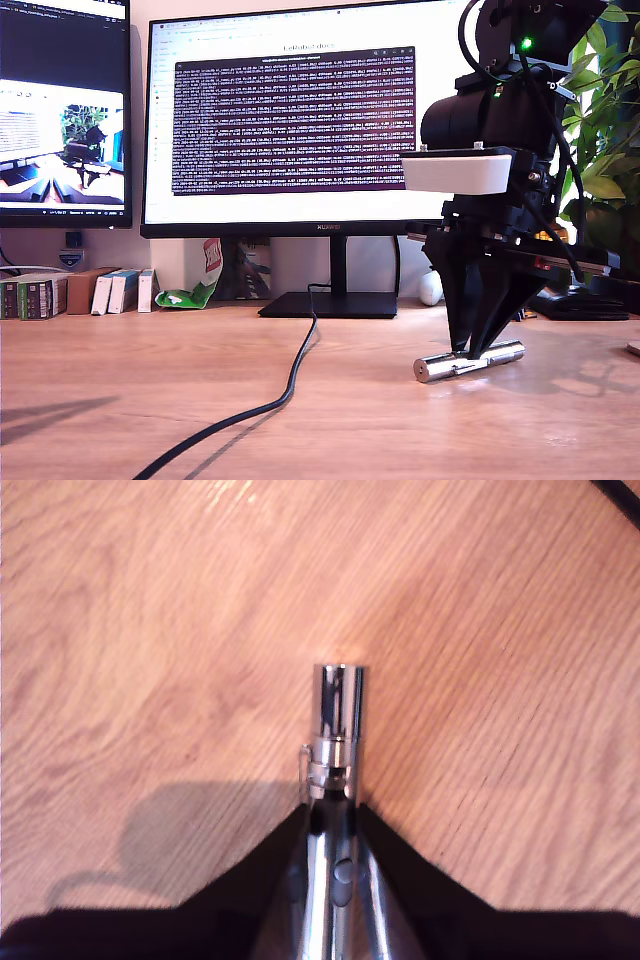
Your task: Pick the metallic laser pointer with your right arm, pass it to your left arm, then place it down to the left side of the table
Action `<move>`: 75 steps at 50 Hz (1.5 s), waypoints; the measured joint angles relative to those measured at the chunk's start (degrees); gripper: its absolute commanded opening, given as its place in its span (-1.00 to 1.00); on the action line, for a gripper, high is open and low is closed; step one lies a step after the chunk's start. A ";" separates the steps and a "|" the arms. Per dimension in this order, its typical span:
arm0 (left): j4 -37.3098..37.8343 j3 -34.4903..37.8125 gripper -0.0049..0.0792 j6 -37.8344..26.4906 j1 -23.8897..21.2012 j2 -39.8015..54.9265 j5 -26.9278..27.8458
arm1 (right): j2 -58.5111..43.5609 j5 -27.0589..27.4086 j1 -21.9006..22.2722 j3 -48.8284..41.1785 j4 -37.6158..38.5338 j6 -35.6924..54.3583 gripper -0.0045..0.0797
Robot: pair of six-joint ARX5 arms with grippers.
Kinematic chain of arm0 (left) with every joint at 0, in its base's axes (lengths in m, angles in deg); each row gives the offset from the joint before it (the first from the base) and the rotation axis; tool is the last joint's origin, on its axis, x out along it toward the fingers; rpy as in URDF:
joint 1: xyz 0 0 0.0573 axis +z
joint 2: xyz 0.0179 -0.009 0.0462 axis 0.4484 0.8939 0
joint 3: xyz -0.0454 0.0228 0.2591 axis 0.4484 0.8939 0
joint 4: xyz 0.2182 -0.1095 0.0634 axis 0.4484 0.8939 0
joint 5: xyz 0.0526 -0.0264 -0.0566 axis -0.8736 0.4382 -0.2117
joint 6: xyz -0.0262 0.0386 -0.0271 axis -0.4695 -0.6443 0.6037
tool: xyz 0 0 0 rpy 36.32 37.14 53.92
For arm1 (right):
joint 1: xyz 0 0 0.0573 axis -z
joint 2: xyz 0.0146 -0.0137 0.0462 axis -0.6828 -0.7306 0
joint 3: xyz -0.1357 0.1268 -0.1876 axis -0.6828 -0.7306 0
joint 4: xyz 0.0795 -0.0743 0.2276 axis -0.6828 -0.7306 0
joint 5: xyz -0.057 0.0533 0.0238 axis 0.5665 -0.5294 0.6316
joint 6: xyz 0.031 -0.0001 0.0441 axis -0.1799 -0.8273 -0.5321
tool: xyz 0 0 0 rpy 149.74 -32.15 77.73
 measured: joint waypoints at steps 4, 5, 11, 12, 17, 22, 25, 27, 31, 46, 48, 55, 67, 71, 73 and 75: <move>0.00 0.00 -0.93 0.00 0.00 0.00 0.00 | 0.00 -0.02 0.02 0.02 0.02 -0.02 -0.92; 0.00 0.00 -0.93 0.00 0.00 0.00 0.00 | 0.00 -0.09 0.02 0.13 0.04 -0.02 -0.92; 0.00 0.00 -0.93 0.00 0.00 0.00 0.00 | 0.00 -0.11 -0.04 0.61 0.87 -0.04 -0.92; 0.00 0.00 -0.93 0.00 0.00 0.00 0.00 | 0.00 -0.09 -0.07 0.61 0.87 -0.04 -0.92; 0.33 0.00 -0.93 0.00 0.00 0.00 0.00 | 0.00 -0.04 -0.33 0.61 0.98 -0.09 -0.92; 0.83 0.00 -0.93 0.00 0.00 0.00 0.00 | 0.00 -0.04 -0.57 0.61 1.31 -0.81 -0.92; 0.90 0.00 -0.93 0.00 0.00 0.00 0.00 | 0.00 0.04 -0.74 0.61 1.62 -1.46 -0.92; 0.94 0.00 -0.93 0.00 0.00 0.00 0.02 | 0.00 0.04 -0.76 0.61 1.64 -1.53 -0.92; 0.98 0.00 -0.93 0.00 0.00 0.00 0.00 | 0.00 0.02 -0.79 0.61 1.66 -1.64 -0.92; 1.03 0.00 -0.93 0.00 0.00 0.00 0.00 | 0.02 0.02 -0.87 0.61 1.70 -3.13 -0.92; 1.03 0.00 -0.93 0.00 0.00 0.00 0.00 | 0.09 0.07 -1.01 0.61 1.70 -3.13 -0.92; 1.05 0.00 -0.93 0.00 0.00 0.00 0.02 | 0.22 0.11 -1.42 0.61 1.73 -3.15 -0.92; 1.03 0.00 -0.93 0.04 0.00 0.00 0.02 | 1.36 -0.07 -1.49 0.61 1.84 -4.46 -0.92; 1.05 0.00 -0.93 0.04 0.00 0.00 0.00 | 2.10 -0.09 -1.49 0.61 1.86 -4.46 -0.92; 1.05 0.00 -0.93 0.04 0.00 0.00 0.02 | 2.43 -0.09 -1.49 0.61 1.88 -4.46 -0.92; 1.05 0.00 -0.93 0.04 0.00 0.00 0.00 | 2.64 -0.09 -1.49 0.61 1.90 -4.46 -0.92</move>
